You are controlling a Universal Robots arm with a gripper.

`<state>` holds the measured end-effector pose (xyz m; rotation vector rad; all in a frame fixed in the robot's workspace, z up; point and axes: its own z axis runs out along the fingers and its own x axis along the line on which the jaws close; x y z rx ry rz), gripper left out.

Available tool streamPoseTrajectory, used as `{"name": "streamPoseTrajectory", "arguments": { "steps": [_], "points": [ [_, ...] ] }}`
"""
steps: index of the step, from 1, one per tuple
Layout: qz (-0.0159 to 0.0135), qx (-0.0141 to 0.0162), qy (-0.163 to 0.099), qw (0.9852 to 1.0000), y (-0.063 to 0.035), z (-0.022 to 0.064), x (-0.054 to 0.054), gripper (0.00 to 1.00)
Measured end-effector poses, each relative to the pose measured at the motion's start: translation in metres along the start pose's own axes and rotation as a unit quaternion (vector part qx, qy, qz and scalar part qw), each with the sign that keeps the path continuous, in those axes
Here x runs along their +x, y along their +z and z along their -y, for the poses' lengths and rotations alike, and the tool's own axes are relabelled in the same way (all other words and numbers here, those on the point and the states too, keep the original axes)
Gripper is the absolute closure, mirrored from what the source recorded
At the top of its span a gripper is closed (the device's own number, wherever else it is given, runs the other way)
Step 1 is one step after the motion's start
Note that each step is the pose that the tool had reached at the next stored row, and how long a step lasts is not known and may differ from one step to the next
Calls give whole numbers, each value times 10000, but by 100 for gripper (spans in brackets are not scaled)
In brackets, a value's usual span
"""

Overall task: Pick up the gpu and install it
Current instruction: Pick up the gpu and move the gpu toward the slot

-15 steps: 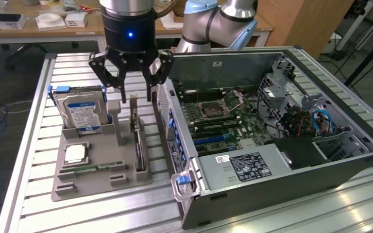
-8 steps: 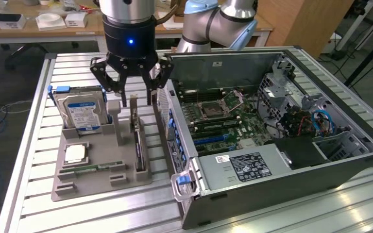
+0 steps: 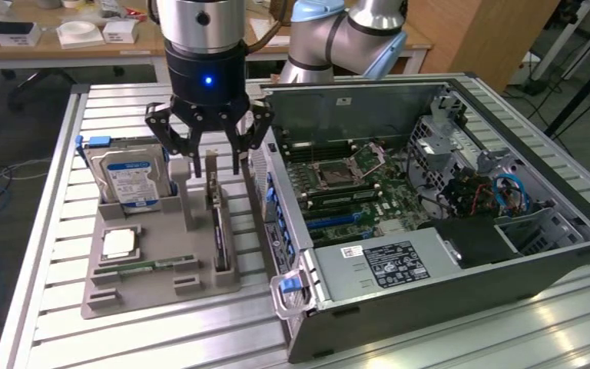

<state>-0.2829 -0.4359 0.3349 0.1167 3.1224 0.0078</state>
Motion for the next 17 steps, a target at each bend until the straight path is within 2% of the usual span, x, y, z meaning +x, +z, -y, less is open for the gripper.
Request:
{"name": "streamPoseTrajectory", "arguments": {
  "steps": [5,17],
  "points": [
    [0,0,0,10000,55,27,-1,47],
    [1,-1,0,10000,181,166,-9,47]
  ]
}}
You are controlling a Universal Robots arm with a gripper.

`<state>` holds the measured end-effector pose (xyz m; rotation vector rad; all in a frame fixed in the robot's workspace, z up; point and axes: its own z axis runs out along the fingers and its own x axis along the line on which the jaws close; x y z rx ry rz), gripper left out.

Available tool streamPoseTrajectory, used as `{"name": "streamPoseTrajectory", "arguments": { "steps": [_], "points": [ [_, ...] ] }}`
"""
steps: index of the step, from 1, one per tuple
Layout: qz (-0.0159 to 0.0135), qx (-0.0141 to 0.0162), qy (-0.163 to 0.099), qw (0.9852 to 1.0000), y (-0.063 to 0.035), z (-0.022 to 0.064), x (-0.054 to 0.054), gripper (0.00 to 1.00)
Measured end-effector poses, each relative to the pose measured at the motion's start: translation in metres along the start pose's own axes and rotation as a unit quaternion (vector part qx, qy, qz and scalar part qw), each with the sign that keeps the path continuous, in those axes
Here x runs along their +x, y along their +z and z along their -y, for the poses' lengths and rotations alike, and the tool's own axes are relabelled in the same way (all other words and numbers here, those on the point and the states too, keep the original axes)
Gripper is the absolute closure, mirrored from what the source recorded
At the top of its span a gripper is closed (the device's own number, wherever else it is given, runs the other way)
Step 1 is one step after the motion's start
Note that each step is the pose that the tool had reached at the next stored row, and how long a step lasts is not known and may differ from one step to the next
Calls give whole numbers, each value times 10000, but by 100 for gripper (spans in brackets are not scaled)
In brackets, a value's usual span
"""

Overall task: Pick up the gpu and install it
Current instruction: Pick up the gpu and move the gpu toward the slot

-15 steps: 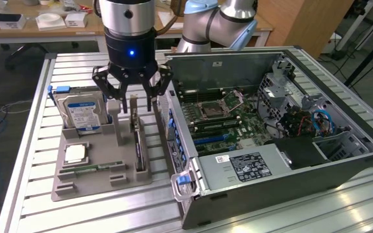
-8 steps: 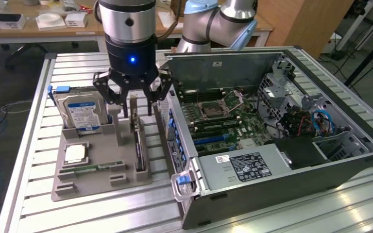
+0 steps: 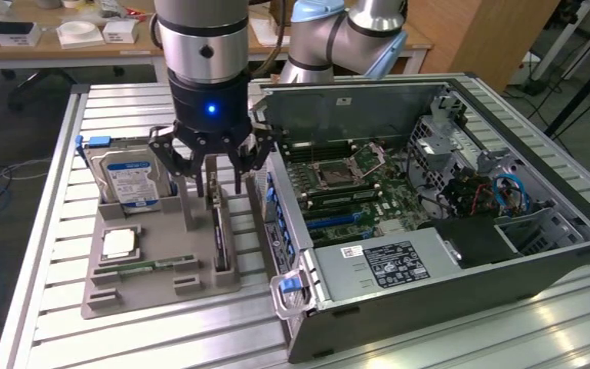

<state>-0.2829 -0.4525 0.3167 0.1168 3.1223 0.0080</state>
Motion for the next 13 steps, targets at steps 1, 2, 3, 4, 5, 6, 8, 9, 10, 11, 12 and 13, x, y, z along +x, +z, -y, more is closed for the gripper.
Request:
{"name": "streamPoseTrajectory", "arguments": {
  "steps": [1,2,3,4,5,6,8,9,10,11,12,13],
  "points": [
    [-1,1,0,10000,19,11,0,47],
    [0,1,0,10000,37,19,-1,47],
    [-1,1,-1,10000,54,25,-1,47],
    [-1,1,0,10000,72,30,-1,47],
    [-1,1,0,10000,91,35,-1,47],
    [0,0,0,10000,109,39,-1,47],
    [0,0,0,10000,145,47,0,47],
    [0,0,0,10000,163,50,0,47],
    [-1,1,0,10000,182,51,2,47],
    [-1,1,0,10000,200,52,3,47],
    [0,0,0,10000,219,53,5,47],
    [-1,1,-1,10000,236,54,8,47]
  ]
}}
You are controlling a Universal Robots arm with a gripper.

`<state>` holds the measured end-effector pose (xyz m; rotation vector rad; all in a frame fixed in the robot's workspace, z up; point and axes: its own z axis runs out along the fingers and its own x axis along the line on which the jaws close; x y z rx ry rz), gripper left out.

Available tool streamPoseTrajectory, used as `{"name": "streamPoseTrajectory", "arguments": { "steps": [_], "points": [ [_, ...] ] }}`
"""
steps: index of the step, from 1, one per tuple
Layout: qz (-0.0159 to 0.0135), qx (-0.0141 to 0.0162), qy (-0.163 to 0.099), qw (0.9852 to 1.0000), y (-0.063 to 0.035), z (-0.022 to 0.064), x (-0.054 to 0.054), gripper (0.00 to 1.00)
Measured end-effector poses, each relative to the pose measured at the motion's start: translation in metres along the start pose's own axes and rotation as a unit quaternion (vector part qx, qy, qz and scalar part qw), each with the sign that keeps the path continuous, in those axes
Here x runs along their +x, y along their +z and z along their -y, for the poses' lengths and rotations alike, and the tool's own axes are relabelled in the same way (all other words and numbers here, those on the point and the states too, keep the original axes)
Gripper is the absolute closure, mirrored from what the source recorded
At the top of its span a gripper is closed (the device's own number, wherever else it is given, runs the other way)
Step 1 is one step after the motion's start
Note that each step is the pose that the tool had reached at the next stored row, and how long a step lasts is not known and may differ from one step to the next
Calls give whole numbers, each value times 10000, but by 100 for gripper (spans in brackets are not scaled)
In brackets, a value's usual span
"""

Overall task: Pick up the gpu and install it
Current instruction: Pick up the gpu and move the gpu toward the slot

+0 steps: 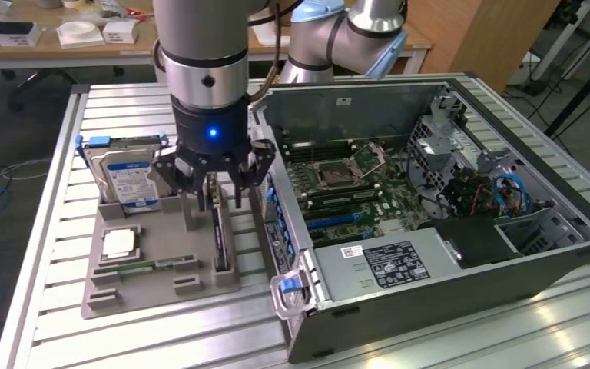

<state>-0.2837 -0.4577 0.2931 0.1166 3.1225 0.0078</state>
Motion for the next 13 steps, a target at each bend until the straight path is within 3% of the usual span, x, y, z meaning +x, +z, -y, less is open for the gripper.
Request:
{"name": "streamPoseTrajectory", "arguments": {
  "steps": [13],
  "points": [
    [0,0,0,10000,236,4,49,47]
  ]
}}
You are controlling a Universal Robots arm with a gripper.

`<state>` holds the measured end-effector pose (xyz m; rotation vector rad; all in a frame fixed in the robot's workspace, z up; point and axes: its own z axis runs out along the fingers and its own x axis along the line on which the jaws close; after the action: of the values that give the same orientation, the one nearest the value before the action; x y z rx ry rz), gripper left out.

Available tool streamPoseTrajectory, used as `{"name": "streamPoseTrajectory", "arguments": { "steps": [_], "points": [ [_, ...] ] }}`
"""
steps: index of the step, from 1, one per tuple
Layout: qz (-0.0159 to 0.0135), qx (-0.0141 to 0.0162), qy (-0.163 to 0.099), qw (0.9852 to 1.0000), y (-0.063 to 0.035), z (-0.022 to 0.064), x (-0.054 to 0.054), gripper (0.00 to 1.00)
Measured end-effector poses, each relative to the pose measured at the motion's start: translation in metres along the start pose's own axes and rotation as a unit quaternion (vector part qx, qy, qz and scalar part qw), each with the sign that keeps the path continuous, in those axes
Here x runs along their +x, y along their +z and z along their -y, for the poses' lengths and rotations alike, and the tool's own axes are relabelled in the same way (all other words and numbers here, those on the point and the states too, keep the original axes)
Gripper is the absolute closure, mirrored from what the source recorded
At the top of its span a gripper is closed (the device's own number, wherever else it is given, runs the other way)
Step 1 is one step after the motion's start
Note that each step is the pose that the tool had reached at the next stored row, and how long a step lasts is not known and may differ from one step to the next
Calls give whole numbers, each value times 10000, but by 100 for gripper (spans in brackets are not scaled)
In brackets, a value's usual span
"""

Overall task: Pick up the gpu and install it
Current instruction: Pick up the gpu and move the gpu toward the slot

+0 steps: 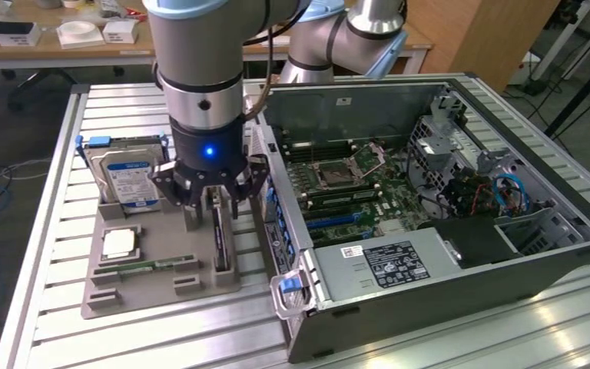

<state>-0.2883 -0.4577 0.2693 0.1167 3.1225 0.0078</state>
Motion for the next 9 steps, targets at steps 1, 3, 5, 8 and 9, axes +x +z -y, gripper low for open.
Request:
{"name": "streamPoseTrajectory", "arguments": {
  "steps": [1,3,5,8,9],
  "points": [
    [0,0,0,10000,18,0,0,47],
    [0,0,0,10000,54,0,1,47],
    [0,0,0,10000,90,1,3,47],
    [0,0,0,10000,145,0,12,47],
    [0,0,0,10000,182,-3,16,47]
  ]
}}
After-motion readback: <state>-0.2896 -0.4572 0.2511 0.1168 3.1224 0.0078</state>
